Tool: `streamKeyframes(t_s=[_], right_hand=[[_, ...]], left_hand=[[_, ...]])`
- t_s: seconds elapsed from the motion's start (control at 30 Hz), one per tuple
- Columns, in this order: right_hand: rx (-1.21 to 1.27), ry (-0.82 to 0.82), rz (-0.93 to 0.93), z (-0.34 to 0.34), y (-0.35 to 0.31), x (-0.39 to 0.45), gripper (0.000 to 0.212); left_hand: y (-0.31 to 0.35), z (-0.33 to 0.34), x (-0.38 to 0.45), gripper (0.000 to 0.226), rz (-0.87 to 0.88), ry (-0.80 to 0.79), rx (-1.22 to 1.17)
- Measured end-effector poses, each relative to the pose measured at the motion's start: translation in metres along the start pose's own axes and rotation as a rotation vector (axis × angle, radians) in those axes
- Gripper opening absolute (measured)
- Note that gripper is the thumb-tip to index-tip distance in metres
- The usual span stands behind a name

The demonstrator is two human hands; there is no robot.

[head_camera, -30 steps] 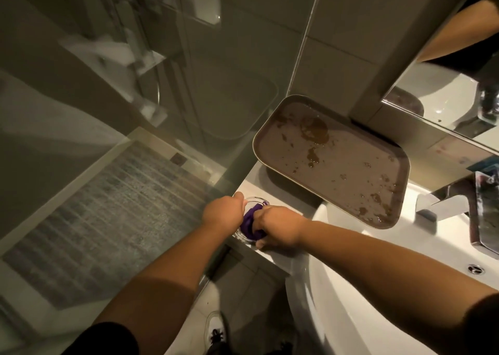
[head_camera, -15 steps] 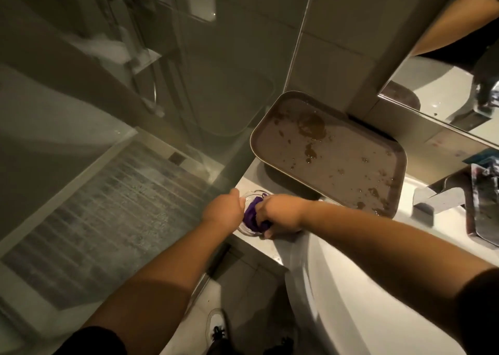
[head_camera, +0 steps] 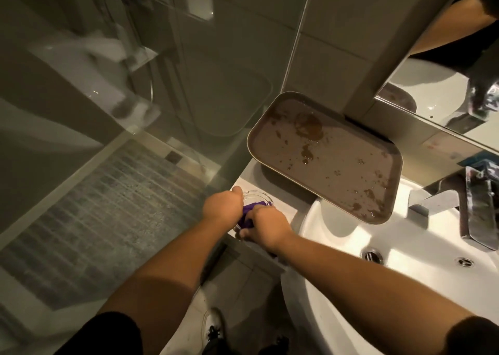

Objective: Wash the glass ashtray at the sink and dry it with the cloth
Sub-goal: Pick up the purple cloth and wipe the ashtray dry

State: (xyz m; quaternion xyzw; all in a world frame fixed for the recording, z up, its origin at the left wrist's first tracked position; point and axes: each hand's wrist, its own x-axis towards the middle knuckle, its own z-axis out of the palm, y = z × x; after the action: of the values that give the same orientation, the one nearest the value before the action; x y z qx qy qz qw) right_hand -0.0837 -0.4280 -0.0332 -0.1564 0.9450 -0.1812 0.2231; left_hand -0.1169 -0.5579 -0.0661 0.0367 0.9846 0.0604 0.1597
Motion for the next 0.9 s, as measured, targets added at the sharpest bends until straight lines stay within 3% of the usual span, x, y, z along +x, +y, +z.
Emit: streamKeyframes(t_s=[0.13, 0.3, 0.4, 0.57, 0.67, 0.9], right_hand=[[-0.042, 0.046, -0.042, 0.003, -0.004, -0.002, 0.024], [-0.209, -0.265, -0.285, -0.042, 0.011, 0.003, 0.03], [-0.382, -0.413, -0.363, -0.06, 0.014, 0.013, 0.035], [-0.458, -0.476, -0.363, -0.061, 0.012, 0.018, 0.037], [-0.407, -0.413, -0.31, -0.055, 0.015, 0.013, 0.038], [-0.074, -0.023, -0.02, -0.007, -0.001, 0.0, 0.031]], left_hand=[[-0.001, 0.002, -0.007, 0.02, -0.09, -0.009, -0.068], [-0.006, 0.006, -0.016, 0.029, -0.229, -0.047, -0.272], [-0.008, 0.003, -0.015, 0.032, -0.151, -0.031, -0.296], [-0.009, -0.002, 0.004, 0.028, 0.012, -0.013, -0.163], [-0.008, 0.002, 0.004, 0.017, 0.003, -0.001, -0.061], [-0.002, 0.009, -0.002, 0.023, -0.108, 0.044, -0.114]])
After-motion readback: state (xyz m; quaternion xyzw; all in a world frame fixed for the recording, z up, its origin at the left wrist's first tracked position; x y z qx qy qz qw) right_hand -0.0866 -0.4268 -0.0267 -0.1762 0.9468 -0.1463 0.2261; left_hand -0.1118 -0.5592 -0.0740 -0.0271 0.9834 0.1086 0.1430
